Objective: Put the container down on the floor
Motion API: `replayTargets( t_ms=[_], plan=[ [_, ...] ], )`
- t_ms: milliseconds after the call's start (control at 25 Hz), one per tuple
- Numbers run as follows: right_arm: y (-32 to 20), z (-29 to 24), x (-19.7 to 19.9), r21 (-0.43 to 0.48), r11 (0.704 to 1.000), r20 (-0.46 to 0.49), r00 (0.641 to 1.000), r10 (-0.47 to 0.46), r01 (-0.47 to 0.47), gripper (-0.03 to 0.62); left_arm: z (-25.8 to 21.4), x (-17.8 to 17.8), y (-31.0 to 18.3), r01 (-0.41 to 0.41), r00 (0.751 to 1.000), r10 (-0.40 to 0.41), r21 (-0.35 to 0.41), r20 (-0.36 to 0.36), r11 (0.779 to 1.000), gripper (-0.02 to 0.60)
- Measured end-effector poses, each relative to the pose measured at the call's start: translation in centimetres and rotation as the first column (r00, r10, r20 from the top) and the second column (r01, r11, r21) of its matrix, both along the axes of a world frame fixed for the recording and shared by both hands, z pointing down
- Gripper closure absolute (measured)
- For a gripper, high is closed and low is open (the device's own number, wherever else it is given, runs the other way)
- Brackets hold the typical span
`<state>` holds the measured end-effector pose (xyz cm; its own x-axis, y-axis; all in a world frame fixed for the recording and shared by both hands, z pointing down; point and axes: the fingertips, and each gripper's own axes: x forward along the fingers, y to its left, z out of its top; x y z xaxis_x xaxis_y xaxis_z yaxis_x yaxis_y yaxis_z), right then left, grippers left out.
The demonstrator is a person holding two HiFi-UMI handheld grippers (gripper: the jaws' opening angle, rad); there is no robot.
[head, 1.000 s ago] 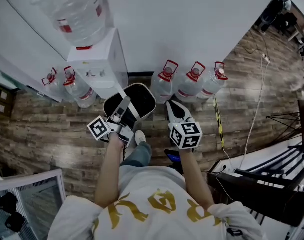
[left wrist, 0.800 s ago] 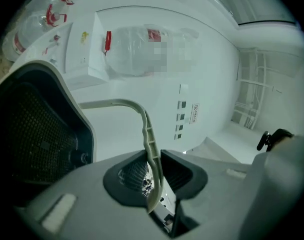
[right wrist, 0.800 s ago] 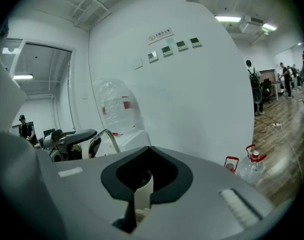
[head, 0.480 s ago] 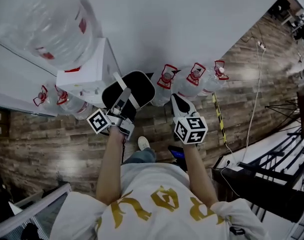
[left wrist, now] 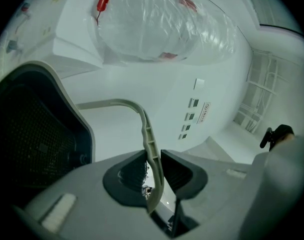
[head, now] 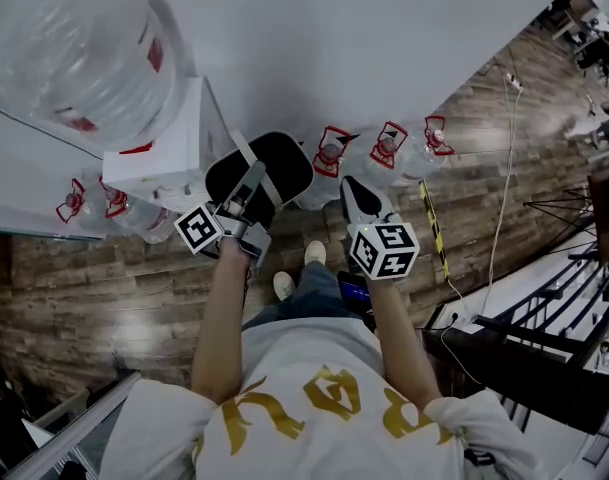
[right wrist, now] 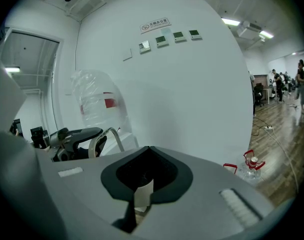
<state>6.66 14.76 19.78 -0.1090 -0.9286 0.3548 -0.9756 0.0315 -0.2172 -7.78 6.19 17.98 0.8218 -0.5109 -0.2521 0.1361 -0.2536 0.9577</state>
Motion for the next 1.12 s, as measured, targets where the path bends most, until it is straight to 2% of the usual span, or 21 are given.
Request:
replayTargets(
  t_ms=[160, 520, 760, 1120],
  plan=[
    [-1.6, 0.0, 0.0, 0.008, 1.000, -0.005, 1.000, -0.011, 0.011, 0.571, 0.3, 0.4, -0.6, -0.009, 1.000, 0.009, -0.010, -0.006, 1.000, 0.494],
    [-5.3, 1.9, -0.2, -0.005, 0.998, 0.012, 0.998, -0.060, 0.060, 0.571, 2.0, 1.4, -2.1, -0.011, 1.000, 0.012, -0.024, 0.028, 1.000, 0.497],
    [-6.9, 3.5, 0.2, -0.037, 0.997, 0.031, 0.997, -0.071, 0.072, 0.571, 3.3, 1.8, -3.8, -0.004, 0.999, 0.006, -0.046, 0.043, 0.999, 0.497],
    [-9.3, 7.4, 1.4, -0.114, 0.989, 0.045, 0.995, -0.089, 0.094, 0.571, 7.9, 3.0, -6.2, 0.008, 0.996, 0.002, -0.109, 0.087, 0.994, 0.497]
  ],
)
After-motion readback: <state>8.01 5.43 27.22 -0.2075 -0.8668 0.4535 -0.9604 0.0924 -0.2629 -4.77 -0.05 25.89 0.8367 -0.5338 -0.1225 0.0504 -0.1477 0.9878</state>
